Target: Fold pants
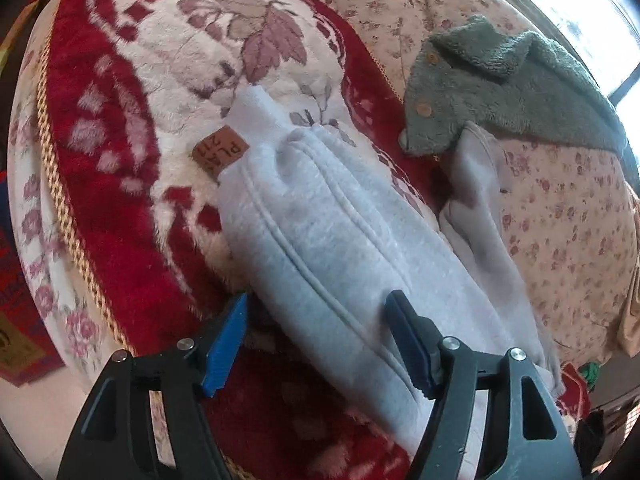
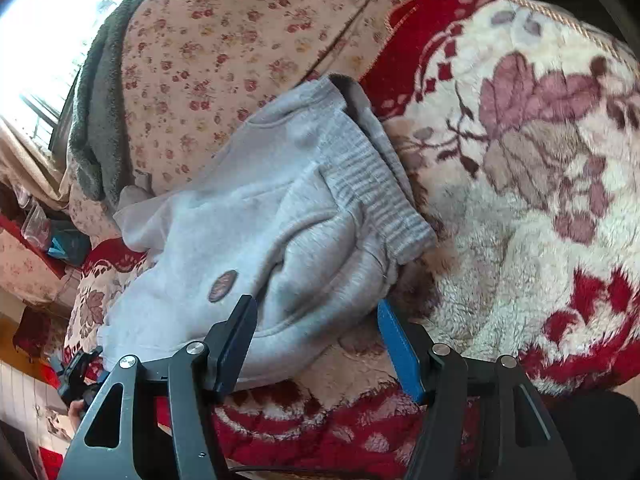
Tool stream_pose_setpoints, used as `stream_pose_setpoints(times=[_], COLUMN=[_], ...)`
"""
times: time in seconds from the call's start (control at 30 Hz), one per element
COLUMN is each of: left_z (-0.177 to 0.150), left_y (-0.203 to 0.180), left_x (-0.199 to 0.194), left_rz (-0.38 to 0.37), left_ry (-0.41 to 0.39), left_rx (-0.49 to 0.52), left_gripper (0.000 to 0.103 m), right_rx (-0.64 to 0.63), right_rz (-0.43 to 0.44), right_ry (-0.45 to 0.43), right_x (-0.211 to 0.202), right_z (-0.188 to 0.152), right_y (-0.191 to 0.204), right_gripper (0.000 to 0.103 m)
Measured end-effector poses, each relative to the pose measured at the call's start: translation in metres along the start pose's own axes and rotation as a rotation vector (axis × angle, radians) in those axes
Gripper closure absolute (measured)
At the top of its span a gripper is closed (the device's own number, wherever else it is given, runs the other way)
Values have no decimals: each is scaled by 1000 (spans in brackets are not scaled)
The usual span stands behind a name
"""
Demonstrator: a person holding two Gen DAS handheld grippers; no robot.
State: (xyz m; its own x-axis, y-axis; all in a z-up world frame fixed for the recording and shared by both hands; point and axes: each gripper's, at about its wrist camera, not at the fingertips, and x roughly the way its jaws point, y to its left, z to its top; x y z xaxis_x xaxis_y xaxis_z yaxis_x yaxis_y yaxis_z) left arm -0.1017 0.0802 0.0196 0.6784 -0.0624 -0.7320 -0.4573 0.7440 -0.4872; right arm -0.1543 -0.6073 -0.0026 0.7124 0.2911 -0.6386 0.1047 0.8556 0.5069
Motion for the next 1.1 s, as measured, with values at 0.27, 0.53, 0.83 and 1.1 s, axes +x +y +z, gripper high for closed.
stream_pose_setpoints(times=[0.27,0.53,0.83,1.1], left_z=[7,1,-1,-10], left_y=[-8,-23,-74,-129], left_x=[-3,-33,-36,-17], left_rz=[127,177,128,97], left_ry=[-30,-124,-119,-91], left_rx=[120,173,288,409], left_gripper=[74,30,24,24], right_rx=[-101,-155,-178,-314], right_rz=[21,8,23,28], right_ry=[5,105,94,53], right_x=[7,47,45,45], right_z=[2,0,8,20], right_y=[38,51,57,90], right_gripper=[26,22,18,11])
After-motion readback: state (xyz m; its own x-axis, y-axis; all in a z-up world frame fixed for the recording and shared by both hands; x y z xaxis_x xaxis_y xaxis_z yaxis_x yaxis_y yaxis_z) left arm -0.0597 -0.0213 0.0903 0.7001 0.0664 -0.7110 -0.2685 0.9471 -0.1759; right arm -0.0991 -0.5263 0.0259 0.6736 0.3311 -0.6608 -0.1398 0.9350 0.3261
